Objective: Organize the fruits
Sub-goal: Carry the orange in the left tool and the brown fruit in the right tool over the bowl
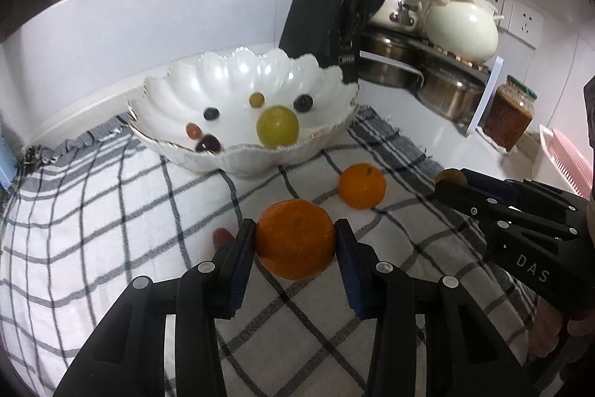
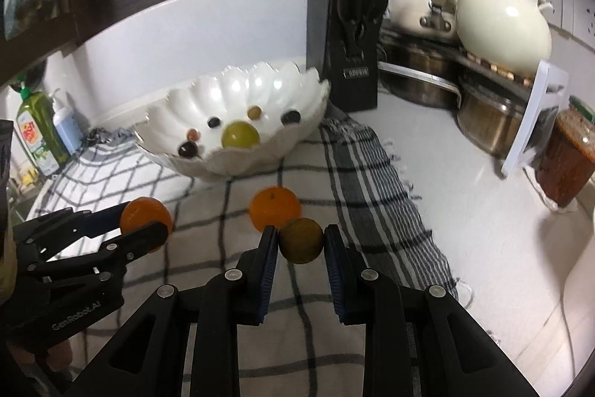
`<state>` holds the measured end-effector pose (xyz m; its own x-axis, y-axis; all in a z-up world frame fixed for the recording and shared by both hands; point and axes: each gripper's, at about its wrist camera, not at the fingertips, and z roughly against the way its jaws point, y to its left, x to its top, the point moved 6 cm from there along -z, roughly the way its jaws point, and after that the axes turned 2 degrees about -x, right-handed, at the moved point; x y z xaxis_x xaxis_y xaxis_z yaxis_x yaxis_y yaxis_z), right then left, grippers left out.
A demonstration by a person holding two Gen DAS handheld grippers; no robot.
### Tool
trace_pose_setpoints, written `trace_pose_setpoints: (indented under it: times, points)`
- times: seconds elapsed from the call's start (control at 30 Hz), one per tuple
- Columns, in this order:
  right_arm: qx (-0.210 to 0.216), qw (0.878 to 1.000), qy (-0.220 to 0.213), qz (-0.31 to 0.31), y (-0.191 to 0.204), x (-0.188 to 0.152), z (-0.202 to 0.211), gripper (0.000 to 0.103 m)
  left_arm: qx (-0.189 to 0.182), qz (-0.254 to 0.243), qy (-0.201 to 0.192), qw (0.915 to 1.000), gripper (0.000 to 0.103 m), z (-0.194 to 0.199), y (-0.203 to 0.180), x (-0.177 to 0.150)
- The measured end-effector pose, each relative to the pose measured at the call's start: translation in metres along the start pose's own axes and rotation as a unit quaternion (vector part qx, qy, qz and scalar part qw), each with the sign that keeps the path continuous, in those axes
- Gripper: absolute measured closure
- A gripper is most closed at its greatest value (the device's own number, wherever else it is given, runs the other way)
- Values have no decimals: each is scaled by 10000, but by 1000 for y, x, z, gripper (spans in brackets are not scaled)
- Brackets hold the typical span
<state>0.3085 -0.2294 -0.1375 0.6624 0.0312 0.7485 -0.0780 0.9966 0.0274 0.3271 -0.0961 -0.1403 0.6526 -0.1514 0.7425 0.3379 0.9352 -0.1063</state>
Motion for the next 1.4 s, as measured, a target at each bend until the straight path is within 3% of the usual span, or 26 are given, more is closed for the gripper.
trace_pose_setpoints:
  times: [0.77,1.13,1.4]
  points:
    - [204,9939,-1013,374,43,71,33,76,463,5,-1005,9939,61,56,36,58]
    - [330,9921,-1079,556,56,113,9,76,598,7,-1082,9923,61,47,58,99]
    - [379,9932,-841,710,63,140,-21,76,568,13,-892,9944,61,24,71,125]
